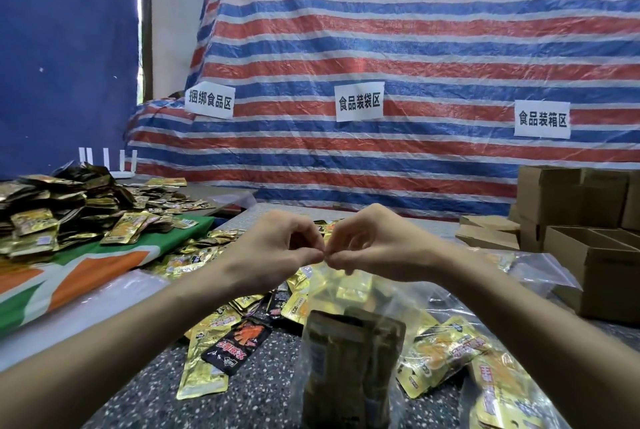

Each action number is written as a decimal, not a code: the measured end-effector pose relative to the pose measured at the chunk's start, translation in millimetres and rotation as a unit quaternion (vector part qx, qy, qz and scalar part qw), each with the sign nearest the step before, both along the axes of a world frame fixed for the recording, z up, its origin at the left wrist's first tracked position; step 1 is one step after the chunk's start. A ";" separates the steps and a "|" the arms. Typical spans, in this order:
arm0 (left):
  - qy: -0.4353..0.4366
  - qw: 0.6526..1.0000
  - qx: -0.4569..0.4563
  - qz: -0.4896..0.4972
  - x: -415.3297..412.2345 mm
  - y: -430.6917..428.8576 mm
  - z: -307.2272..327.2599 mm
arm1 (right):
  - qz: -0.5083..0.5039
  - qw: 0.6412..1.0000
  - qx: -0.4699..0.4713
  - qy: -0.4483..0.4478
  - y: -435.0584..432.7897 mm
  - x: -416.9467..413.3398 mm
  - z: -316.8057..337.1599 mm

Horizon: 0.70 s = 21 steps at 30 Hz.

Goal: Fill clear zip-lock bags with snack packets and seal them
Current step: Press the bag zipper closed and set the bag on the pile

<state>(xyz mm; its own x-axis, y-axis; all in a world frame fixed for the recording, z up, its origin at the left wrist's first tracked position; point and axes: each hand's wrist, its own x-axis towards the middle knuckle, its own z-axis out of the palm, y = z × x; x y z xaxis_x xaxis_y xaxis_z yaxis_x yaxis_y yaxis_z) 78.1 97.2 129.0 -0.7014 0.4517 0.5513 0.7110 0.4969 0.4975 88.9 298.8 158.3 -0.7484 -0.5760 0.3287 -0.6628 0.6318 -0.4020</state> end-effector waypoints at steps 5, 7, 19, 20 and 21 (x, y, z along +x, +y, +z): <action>-0.001 1.000 0.011 -0.016 2.5 -1.6 -3.6 | -0.005 1.000 -0.003 0.030 -4.8 2.3 -2.1; 0.018 1.000 -0.016 -0.021 3.5 -1.4 -4.7 | -0.009 0.999 0.009 0.049 -7.0 4.0 -2.6; 0.068 0.997 0.020 -0.024 9.8 10.5 -12.9 | -0.043 0.998 -0.031 0.023 16.7 14.2 -8.0; 0.073 0.997 0.024 -0.026 10.8 12.2 -13.0 | -0.044 0.998 -0.034 0.019 20.7 15.5 -8.1; 0.075 0.996 0.029 -0.029 11.6 13.3 -13.0 | -0.045 0.998 -0.035 0.016 25.0 16.9 -8.0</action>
